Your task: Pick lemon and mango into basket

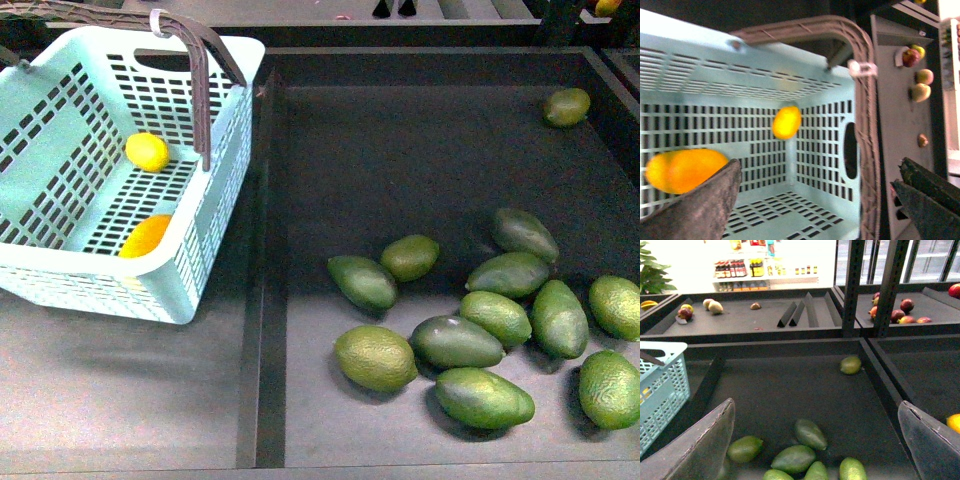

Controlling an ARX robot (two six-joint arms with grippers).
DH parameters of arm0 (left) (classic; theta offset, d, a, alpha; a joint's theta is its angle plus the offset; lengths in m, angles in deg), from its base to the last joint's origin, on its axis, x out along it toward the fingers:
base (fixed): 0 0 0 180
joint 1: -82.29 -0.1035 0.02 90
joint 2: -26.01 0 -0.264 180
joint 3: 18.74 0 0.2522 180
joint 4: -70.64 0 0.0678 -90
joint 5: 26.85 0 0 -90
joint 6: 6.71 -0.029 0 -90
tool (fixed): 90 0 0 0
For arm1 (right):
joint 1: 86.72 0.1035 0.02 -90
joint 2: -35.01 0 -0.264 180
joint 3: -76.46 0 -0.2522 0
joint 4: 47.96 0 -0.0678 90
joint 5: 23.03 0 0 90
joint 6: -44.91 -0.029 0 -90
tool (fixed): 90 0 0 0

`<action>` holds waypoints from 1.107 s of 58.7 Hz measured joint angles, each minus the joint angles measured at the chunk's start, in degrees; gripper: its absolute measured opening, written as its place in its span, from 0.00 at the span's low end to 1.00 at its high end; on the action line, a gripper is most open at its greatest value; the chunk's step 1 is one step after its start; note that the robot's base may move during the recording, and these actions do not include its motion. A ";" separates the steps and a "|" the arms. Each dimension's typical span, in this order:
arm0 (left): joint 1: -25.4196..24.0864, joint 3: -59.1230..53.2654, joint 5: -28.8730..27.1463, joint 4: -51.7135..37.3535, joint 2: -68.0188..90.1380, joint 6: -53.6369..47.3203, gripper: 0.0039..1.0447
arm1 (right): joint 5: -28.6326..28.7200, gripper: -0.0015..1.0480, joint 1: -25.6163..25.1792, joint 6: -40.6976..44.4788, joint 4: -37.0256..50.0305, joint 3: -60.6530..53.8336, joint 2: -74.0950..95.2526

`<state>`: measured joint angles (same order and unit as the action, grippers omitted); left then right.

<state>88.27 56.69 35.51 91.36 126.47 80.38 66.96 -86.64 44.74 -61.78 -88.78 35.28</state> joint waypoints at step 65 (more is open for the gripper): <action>-5.81 -59.10 27.65 -55.98 -48.04 -86.27 0.03 | -0.11 0.92 0.00 0.00 0.00 0.00 0.00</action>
<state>82.46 -2.41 63.16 35.39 78.43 -5.89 66.85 -86.64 44.74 -61.78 -88.78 35.28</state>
